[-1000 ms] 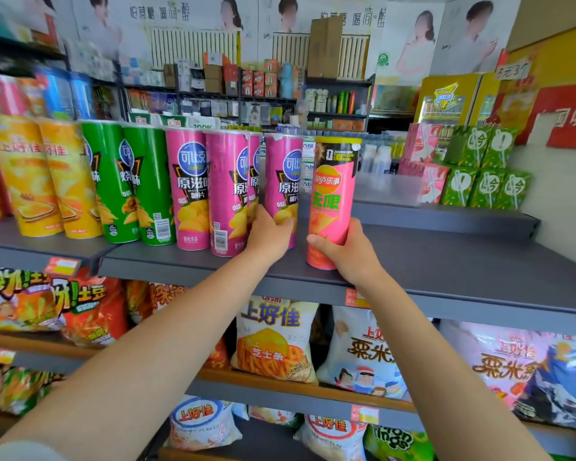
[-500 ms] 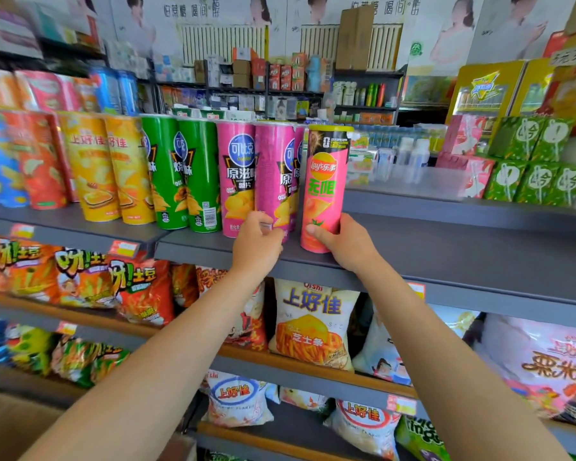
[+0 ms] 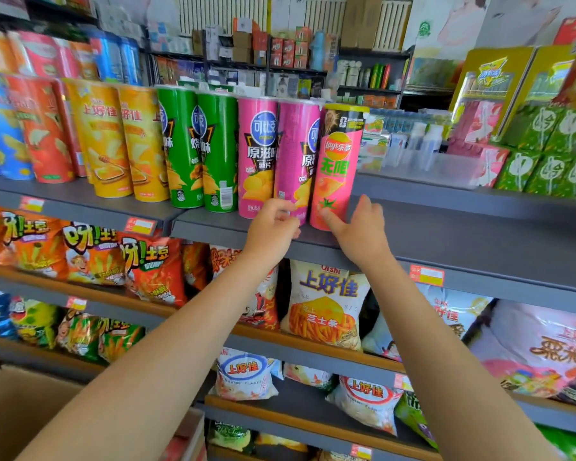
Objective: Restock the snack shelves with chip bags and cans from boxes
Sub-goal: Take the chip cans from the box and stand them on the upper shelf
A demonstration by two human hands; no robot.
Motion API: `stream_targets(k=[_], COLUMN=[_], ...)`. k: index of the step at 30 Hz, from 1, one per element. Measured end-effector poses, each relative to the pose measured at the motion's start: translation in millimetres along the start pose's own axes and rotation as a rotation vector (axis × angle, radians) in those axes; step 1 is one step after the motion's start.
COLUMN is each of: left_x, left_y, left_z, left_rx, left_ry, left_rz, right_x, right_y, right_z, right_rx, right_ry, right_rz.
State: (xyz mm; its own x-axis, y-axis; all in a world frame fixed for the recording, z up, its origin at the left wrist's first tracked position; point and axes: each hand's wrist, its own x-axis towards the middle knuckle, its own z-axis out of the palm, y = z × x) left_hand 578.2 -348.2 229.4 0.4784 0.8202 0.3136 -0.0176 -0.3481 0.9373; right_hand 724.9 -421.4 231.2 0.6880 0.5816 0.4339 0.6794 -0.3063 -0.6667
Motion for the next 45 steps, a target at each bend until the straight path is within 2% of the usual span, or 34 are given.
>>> stream_targets(k=[2, 3, 4, 5, 8, 10, 12, 16, 19, 22, 25, 28, 31, 34, 36, 39, 41, 43, 45], left_x=[-19, -32, -45, -57, -99, -139, -192, -305, -373, -423, -420, -407, -396, -391, -390, -391, -387, -376, -365], left_y=[-12, -26, -45, -69, -161, -231, -297, -393, -460, -511, -510, -513, -511, -508, -505, -504, -508, -510, -511], left_z=[-21, -35, -52, -71, -140, -189, -237, -301, -323, -320, -311, -317, -320, -324, -330, -338, -340, -339, -337], left_rx=[-0.070, -0.062, -0.032, 0.013, 0.098, 0.107, 0.135, 0.111, 0.067, -0.068, -0.199, -0.162, -0.116, 0.002, 0.185, 0.609, 0.753, 0.783, 0.836], left_ry=[0.004, 0.004, -0.009, -0.037, -0.068, 0.036, 0.153, 0.247, 0.230, 0.381, 0.373, 0.327, 0.294, 0.146, -0.008, -0.299, -0.519, -0.597, -0.588], left_rz=[0.013, 0.002, -0.029, -0.091, -0.419, -0.677, -0.933, -1.389, -1.574, -1.647, -1.656, -1.707, -1.627, -1.551, -1.425, -1.005, -0.775, -0.649, -0.588], right_x=[-40, -62, -82, -101, -152, -190, -237, -341, -407, -452, -476, -503, -504, -513, -512, -489, -466, -444, -428], right_y=[-15, -24, -30, -35, -37, -29, -19, -11, -7, -4, 16, 79, 55, 55, 52, 39, 30, 24, 18], right_z=[3, 8, 19, 33, 98, 158, 223, 331, 395, 440, 482, 531, 526, 526, 526, 522, 515, 506, 499], right_rx=[0.130, 0.219, 0.298, 0.346, 0.363, 0.295, 0.207, 0.116, -0.055, -0.143, -0.272, -0.405, -0.552, -0.675, -0.695, -0.634, -0.624, -0.609, -0.596], right_ry=[0.235, 0.287, 0.259, 0.161, -0.324, -0.596, -0.788, -1.160, -1.442, -1.571, -1.647, -1.675, -1.711, -1.761, -1.756, -1.718, -1.697, -1.729, -1.747], right_rz=[-0.160, -0.240, -0.286, -0.294, -0.204, -0.157, -0.103, 0.065, 0.141, 0.221, 0.279, 0.259, 0.289, 0.276, 0.224, 0.118, -0.020, -0.122, -0.202])
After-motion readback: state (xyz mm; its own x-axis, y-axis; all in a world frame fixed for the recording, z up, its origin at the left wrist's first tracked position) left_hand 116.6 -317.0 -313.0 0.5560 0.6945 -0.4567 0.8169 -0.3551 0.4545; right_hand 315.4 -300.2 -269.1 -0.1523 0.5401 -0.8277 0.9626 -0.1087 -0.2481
